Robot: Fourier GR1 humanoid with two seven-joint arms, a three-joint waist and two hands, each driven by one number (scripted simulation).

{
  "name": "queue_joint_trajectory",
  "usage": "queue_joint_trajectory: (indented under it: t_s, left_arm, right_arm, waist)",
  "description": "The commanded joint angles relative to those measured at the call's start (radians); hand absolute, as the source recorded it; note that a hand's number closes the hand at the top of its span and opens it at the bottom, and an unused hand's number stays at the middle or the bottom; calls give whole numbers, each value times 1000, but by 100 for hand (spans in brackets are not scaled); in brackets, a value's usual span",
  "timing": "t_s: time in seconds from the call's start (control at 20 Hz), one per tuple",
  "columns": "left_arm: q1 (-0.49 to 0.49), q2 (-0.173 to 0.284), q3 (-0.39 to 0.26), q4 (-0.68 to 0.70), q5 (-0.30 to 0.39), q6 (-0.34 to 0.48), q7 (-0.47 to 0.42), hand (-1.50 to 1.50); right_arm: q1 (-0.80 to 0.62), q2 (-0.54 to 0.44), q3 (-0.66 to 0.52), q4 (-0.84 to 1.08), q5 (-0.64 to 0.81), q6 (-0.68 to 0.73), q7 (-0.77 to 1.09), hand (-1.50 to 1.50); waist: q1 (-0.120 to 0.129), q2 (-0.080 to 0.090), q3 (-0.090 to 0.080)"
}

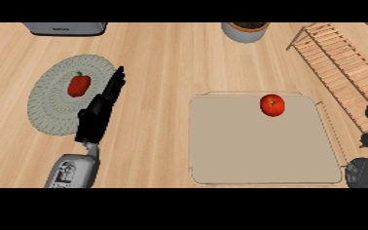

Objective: Pick the croissant from the tray and place it in the tiered shelf

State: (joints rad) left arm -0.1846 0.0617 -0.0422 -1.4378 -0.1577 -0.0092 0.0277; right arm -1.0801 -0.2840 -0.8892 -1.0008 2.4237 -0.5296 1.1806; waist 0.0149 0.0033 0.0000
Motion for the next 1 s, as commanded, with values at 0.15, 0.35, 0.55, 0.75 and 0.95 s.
queue_joint_trajectory:
  t_s: [0.15,0.35,0.55,0.75,0.95]
  left_arm:
    - [14,40,31,-29,36,-43,-5,0]
    - [7,0,-1,-23,11,-16,0,0]
    - [0,1,0,-21,-9,6,22,0]
    - [19,-7,-6,-17,-1,-3,6,0]
    - [54,22,10,-52,19,-29,-7,0]
  right_arm:
    - [5,64,-2,-78,-75,-142,126,-150]
    - [-69,46,6,-69,-117,-127,75,-150]
    - [-112,40,23,-154,-105,-139,63,-150]
    - [-107,86,50,-313,-81,-235,60,-150]
    - [-150,128,61,-464,41,-138,82,-150]
  waist:
    - [3,0,0]
    - [3,0,0]
    - [1,-1,0]
    - [-4,-4,-1]
    - [3,-7,-2]
